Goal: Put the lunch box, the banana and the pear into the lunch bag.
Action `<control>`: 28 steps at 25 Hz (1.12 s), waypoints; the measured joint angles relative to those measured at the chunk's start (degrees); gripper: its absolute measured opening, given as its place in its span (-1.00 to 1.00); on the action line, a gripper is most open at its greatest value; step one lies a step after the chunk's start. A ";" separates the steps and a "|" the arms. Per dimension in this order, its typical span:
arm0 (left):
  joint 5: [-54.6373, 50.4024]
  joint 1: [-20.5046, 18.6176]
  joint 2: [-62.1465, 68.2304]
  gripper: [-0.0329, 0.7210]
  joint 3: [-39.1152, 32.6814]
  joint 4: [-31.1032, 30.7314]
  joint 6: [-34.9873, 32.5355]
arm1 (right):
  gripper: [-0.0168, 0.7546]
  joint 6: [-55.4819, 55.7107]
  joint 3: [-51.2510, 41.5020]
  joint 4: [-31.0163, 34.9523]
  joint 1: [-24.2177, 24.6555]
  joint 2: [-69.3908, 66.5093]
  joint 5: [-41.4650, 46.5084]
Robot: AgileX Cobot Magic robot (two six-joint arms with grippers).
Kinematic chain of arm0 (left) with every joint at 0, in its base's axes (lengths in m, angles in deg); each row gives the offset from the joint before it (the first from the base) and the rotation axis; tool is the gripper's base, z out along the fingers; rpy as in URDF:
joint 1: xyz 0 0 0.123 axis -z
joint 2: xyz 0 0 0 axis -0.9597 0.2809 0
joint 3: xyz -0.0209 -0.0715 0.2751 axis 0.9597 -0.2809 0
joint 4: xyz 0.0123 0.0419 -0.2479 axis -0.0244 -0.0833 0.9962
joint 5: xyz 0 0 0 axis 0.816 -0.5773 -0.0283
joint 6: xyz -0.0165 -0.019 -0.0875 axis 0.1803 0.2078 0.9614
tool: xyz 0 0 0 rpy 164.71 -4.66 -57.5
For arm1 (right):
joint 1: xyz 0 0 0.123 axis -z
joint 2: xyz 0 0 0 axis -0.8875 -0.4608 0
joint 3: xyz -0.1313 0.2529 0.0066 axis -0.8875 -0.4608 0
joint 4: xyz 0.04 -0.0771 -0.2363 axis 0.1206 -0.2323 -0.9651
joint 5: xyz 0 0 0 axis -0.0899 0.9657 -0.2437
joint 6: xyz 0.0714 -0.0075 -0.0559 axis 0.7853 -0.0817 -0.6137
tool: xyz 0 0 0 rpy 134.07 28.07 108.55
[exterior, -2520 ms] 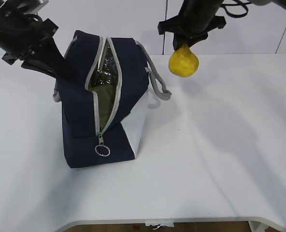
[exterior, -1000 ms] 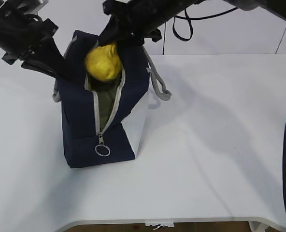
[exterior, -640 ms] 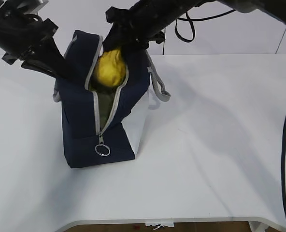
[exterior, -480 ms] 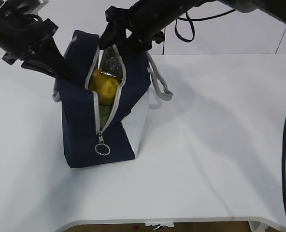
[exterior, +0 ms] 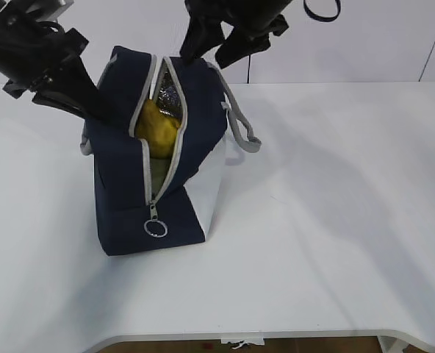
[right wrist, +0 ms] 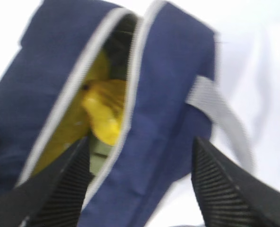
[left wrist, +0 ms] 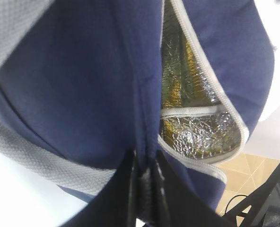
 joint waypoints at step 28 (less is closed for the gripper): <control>0.00 0.24 0.00 -0.88 0.00 7.90 -1.57 | -0.93 4.28 -1.11 -5.74 0.10 -3.82 0.59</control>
